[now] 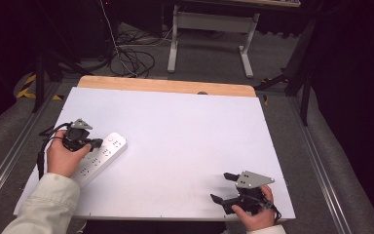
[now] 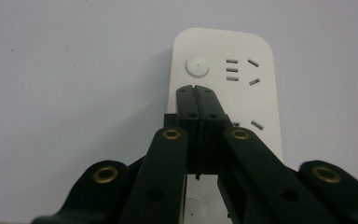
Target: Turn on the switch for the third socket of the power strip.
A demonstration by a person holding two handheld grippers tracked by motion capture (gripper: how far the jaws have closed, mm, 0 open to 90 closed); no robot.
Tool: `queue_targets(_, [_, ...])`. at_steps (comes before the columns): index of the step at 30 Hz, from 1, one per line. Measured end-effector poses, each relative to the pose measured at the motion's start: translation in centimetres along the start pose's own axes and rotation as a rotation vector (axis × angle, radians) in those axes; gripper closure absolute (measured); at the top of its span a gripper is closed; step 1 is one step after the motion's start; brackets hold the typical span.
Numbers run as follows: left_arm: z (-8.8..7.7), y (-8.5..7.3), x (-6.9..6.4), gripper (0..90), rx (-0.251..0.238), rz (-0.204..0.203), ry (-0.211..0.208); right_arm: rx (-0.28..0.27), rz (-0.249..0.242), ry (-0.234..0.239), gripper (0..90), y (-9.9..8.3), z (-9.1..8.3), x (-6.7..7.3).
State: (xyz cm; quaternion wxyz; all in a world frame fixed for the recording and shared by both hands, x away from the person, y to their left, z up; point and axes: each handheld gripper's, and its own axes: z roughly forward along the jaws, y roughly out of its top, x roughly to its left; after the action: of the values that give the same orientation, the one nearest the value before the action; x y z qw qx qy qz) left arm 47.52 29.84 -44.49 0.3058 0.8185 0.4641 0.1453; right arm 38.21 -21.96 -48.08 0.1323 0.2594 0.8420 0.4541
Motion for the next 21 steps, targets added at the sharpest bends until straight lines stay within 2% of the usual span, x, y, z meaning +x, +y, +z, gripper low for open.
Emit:
queue_targets(5, [0.21, 0.0, -0.14, 90.0, 0.014, 0.013, 0.004, 0.001, -0.001, 0.0, 14.0, 0.0, 0.0, 0.0])
queue_targets(9, [0.27, -0.04, -0.17, 90.0, 0.014, 0.01, 0.003, 0.0, 0.0, 0.001, 14.0, -0.02, 0.0, -0.02])
queue_targets(21, [0.33, -0.11, -0.38, 90.0, 0.015, 0.042, 0.015, -0.004, -0.001, 0.004, 14.0, 0.0, -0.06, 0.04])
